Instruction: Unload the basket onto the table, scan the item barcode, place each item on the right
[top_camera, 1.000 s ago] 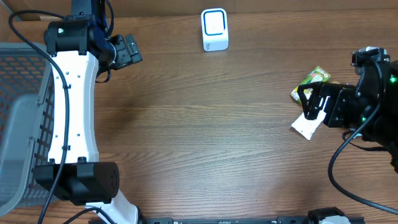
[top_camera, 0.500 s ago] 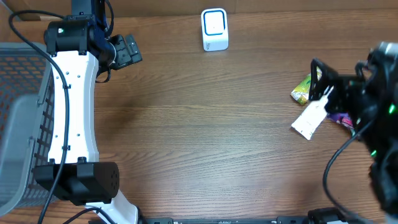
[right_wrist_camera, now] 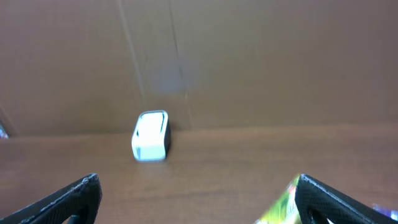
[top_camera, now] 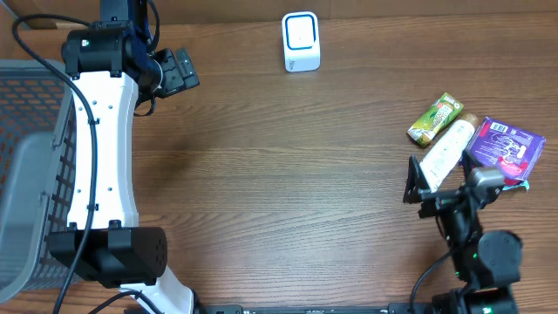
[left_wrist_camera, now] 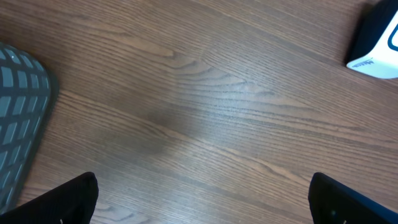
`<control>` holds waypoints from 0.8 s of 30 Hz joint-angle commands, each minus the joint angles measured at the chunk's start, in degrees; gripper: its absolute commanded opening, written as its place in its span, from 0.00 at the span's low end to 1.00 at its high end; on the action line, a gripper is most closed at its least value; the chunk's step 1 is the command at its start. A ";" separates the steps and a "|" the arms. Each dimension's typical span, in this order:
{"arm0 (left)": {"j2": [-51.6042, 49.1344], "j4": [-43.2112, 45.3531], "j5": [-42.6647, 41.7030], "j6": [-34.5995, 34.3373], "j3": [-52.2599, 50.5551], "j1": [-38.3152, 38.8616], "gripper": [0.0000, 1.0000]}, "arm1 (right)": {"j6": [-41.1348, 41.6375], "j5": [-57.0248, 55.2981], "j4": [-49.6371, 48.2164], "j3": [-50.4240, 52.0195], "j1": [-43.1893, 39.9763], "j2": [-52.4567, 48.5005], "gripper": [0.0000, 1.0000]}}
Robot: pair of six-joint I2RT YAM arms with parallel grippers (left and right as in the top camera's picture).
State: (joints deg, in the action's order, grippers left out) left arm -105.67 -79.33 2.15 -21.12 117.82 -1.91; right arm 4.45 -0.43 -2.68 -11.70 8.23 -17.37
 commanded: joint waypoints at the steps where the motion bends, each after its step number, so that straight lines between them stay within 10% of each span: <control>1: -0.20 0.04 0.17 -1.18 1.27 0.04 1.00 | -0.42 -0.13 -1.11 4.46 -0.33 4.52 1.00; 24: -0.20 0.04 0.17 -1.18 1.27 0.04 1.00 | -0.22 -0.79 7.43 11.23 -1.88 17.20 1.00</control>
State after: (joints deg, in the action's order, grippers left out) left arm -105.67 -79.31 2.17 -21.12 117.82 -1.91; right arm 4.45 -0.86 5.15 -1.06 6.68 -0.84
